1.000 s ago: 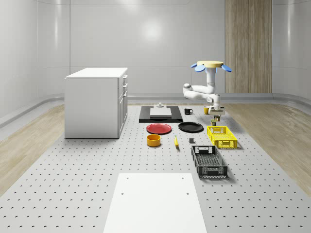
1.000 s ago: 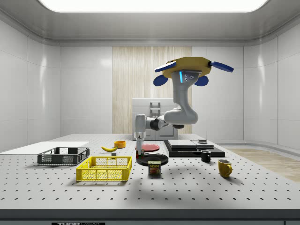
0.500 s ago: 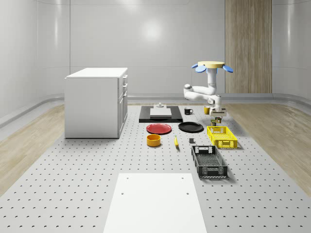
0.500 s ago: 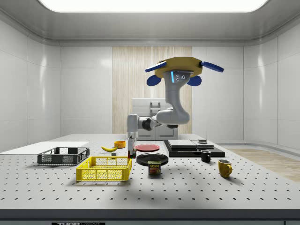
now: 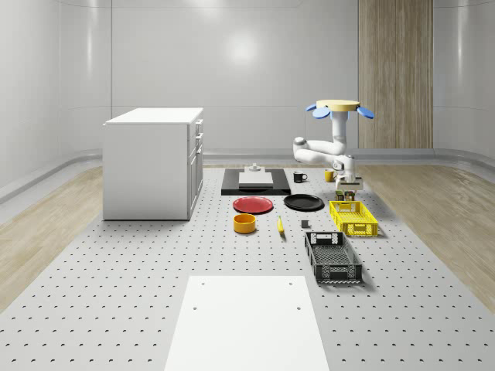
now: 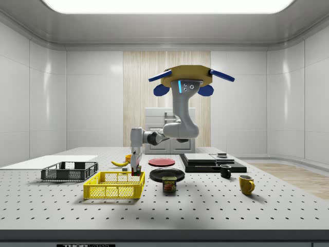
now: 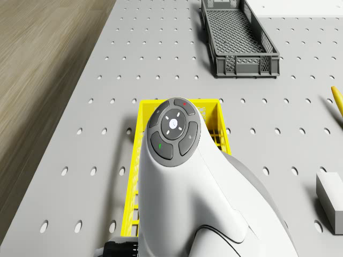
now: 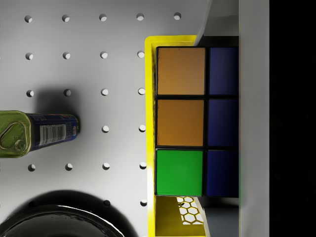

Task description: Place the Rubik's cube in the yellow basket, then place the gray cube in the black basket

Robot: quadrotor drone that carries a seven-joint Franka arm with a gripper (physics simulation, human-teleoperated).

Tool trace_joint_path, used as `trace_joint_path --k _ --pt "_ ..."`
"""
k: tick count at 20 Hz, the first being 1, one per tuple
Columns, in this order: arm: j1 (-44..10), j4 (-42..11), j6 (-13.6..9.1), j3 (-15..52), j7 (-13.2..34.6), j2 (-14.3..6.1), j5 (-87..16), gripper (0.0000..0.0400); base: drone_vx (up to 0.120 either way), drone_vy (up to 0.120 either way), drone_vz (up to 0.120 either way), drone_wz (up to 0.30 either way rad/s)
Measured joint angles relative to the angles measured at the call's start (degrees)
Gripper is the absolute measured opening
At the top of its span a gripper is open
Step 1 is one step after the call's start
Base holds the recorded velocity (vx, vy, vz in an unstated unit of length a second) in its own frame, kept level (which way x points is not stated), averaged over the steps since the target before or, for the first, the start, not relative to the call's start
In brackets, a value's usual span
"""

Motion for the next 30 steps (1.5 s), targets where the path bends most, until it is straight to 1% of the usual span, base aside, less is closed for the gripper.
trace_joint_path --k 8,12,19,30 --pt "-0.04 0.01 0.16 0.02 0.03 -0.17 0.07 0.0288 0.115 0.000 0.000 0.000" --pt "-0.26 0.32 0.82 -1.60 0.04 -0.32 -1.43 0.0287 0.000 0.000 0.000 0.000" --pt "-1.28 1.82 2.99 -7.46 0.02 -0.43 -6.90 0.0287 0.000 0.000 0.000 0.000" --pt "-3.00 4.67 5.50 -14.96 0.06 0.42 -14.05 0.0287 0.000 0.000 0.000 0.000"
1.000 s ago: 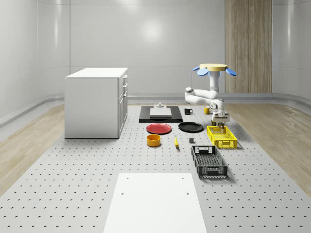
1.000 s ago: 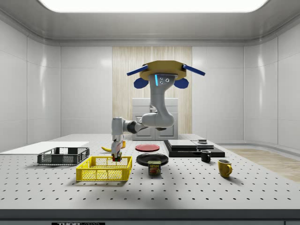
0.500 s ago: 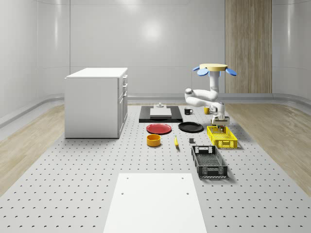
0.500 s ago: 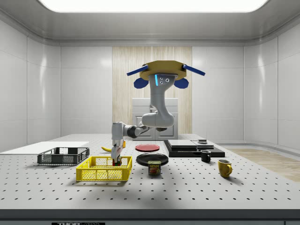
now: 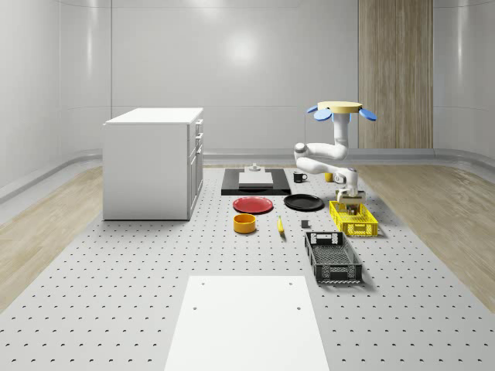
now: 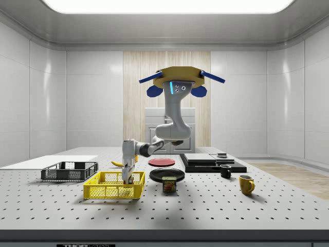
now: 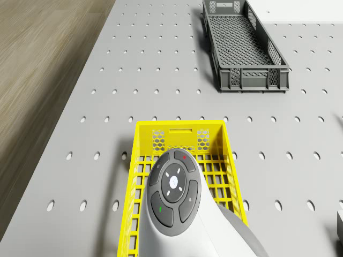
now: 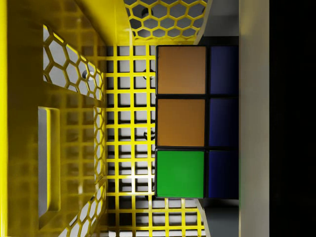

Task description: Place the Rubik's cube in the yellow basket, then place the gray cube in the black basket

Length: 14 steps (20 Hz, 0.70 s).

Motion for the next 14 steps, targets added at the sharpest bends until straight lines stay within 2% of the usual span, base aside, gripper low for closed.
trace_joint_path --k 3,8,14 --pt "-0.19 0.46 0.19 -1.01 -0.02 0.33 -1.03 0.0288 0.000 0.000 0.000 0.000" --pt "-0.04 0.57 -0.05 -1.38 -0.71 0.82 -1.43 0.0362 0.000 0.000 0.000 0.000" --pt "1.19 -1.04 -1.96 1.95 -1.33 1.04 1.56 0.0392 0.000 0.000 0.000 0.000"
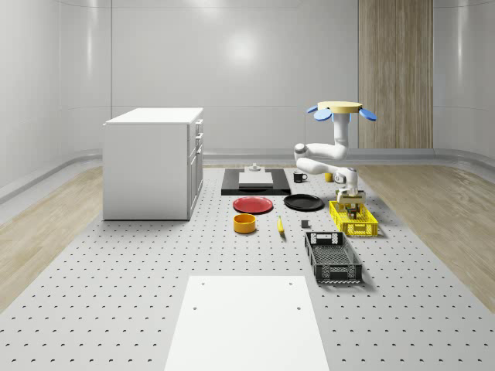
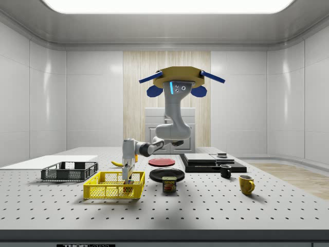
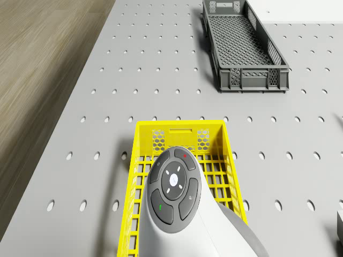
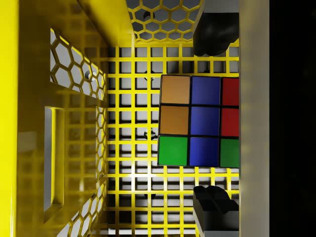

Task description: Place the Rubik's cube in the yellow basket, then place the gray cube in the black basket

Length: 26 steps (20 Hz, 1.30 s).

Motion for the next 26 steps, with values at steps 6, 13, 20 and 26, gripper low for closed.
trace_joint_path --k 6,13,20,26 --pt "1.21 -1.80 -2.22 4.81 -0.23 0.16 4.44 0.0398 0.000 0.000 0.000 0.000" --pt "1.66 -2.56 -3.27 7.44 -0.26 0.24 6.91 0.0400 0.000 -0.063 0.000 0.000" --pt "1.73 -2.72 -3.46 8.09 -0.25 0.20 7.55 0.0400 0.000 -0.120 0.000 0.000" --pt "1.72 -2.74 -3.43 8.22 -0.23 0.13 7.69 0.0400 0.000 -0.120 0.000 0.000"
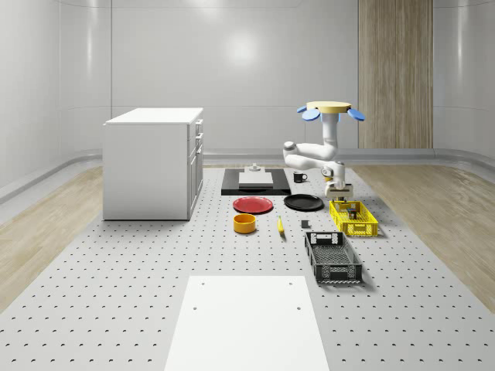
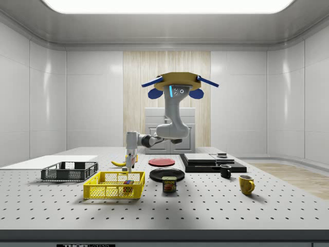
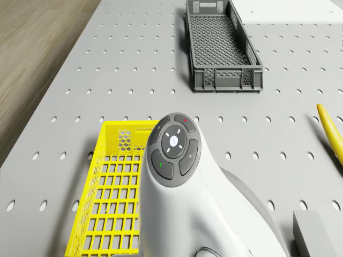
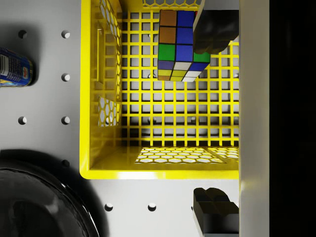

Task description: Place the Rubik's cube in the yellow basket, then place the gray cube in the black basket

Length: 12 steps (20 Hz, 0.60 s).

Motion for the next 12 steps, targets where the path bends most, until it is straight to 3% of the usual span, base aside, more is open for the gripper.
trace_joint_path --k 12 --pt "-0.04 0.00 0.11 0.06 0.03 -0.13 0.09 0.0400 0.000 -0.120 0.000 0.000"
